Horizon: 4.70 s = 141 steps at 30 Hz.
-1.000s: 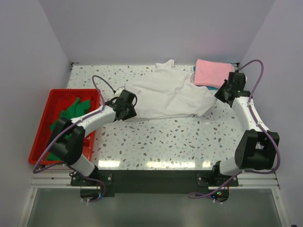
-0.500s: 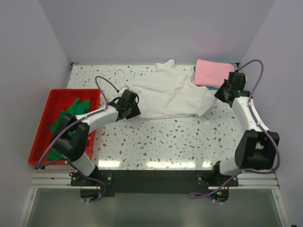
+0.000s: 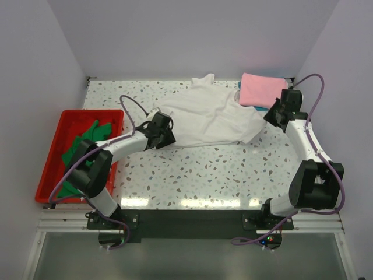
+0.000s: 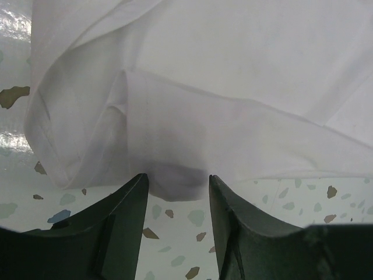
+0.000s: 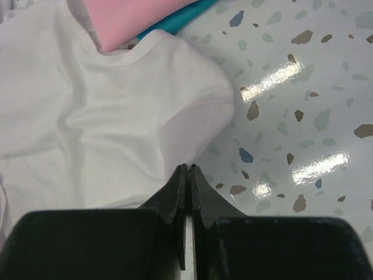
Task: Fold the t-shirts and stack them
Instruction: Flatten the tshirt out
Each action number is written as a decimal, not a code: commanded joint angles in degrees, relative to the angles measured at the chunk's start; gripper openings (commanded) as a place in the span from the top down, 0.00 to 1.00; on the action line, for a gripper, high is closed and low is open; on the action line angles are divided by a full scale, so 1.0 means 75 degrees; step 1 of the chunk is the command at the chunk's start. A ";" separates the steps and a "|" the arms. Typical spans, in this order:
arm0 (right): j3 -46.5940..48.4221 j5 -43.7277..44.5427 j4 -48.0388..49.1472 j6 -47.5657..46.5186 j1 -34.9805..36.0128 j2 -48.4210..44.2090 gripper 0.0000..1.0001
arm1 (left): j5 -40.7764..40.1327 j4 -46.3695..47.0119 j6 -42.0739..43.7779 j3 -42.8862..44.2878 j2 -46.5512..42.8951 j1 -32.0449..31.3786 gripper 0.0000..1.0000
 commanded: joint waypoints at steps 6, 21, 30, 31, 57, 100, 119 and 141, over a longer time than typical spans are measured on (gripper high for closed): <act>-0.0099 -0.0058 0.0359 0.0002 -0.0020 -0.0001 1.00 | -0.0349 -0.0020 -0.0331 -0.0102 -0.0040 -0.0118 0.47; -0.0122 -0.0116 0.0430 0.0049 -0.0020 0.0046 1.00 | -0.0384 0.0155 -0.0261 0.0038 0.0382 -0.0258 0.57; 0.0042 -0.0105 0.0254 0.0037 -0.0020 -0.0059 1.00 | -0.0712 0.0085 -0.0085 0.0167 -0.0051 -0.0247 0.93; 0.0054 -0.0128 0.0196 0.0049 -0.0020 -0.0106 1.00 | -0.0759 0.0038 -0.0039 0.0179 -0.0249 -0.0223 1.00; 0.4668 -0.0632 -0.3530 -0.0115 -0.0032 -0.4232 1.00 | -0.1743 -0.3138 0.2070 0.3139 -0.6591 -0.0012 1.00; 0.0012 -0.1441 0.0747 0.0588 -0.0032 -0.2856 1.00 | 0.3401 0.2626 0.1603 0.0395 -0.3108 0.3363 1.00; -0.5899 -0.2144 -0.0448 0.1455 -0.0020 -0.5601 1.00 | 0.1704 0.1235 0.0161 -0.5095 -0.5627 0.2707 0.70; -0.5126 -0.1277 -0.1270 0.1010 -0.0032 -0.6165 1.00 | -0.1591 -0.1955 -0.1632 -0.4590 -0.6497 0.1008 0.64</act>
